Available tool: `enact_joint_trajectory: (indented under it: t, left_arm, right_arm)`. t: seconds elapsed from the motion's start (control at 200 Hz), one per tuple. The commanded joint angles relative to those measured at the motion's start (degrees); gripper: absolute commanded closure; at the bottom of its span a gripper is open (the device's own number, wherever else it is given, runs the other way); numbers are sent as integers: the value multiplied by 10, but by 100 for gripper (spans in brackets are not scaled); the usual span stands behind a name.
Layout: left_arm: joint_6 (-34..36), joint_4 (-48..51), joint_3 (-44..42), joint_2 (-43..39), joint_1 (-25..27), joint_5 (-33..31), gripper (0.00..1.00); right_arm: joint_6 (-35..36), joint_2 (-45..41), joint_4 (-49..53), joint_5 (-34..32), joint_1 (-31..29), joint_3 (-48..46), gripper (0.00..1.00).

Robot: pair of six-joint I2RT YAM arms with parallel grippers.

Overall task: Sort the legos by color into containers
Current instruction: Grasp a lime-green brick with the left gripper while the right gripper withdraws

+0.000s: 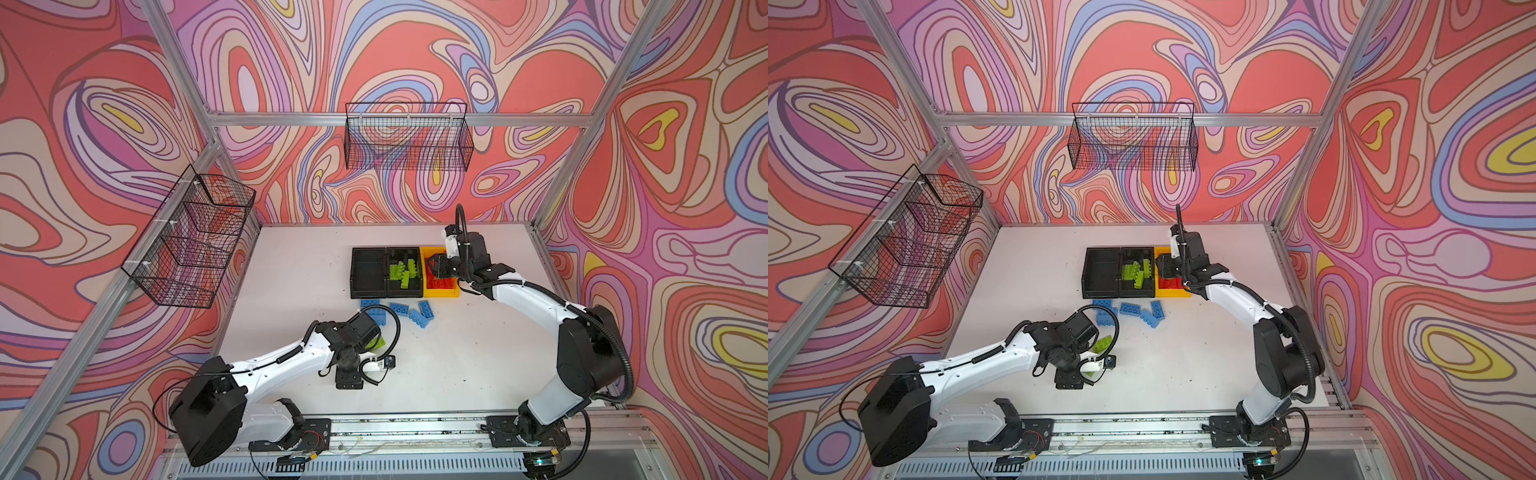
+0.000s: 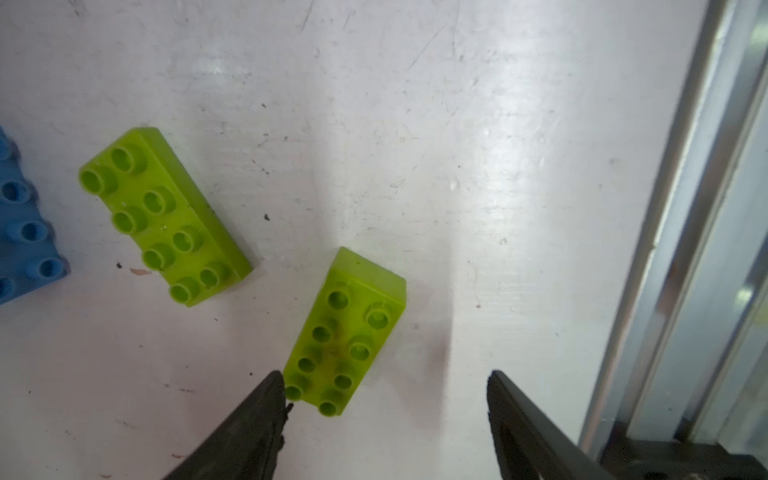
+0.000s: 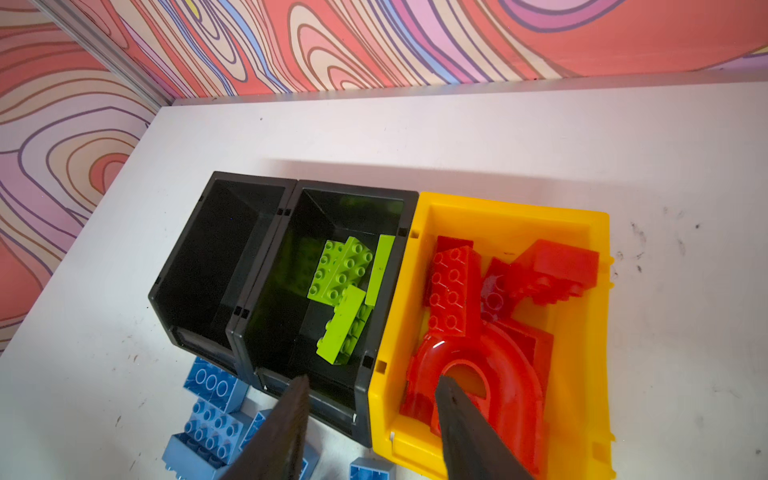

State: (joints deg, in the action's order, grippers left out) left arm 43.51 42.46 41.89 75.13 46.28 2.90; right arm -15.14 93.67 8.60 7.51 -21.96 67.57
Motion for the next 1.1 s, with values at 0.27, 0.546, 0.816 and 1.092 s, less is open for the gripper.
enact_joint_trajectory:
  t: [0.27,0.546,0.816,1.092]
  left_arm:
    - [27,-56,-2,56,13,-18,31]
    - [28,-75,-28,72,20,-43,46]
    - [9,-76,-2,71,22,-71,66]
    - [-137,-33,162,87,6,-74,66]
  right_arm:
    - [-18,-57,1,4,33,-41,47]
    - [-19,-81,2,6,47,-60,48]
    - [-20,-82,2,7,55,-62,49]
    - [-24,-81,4,8,56,-64,49]
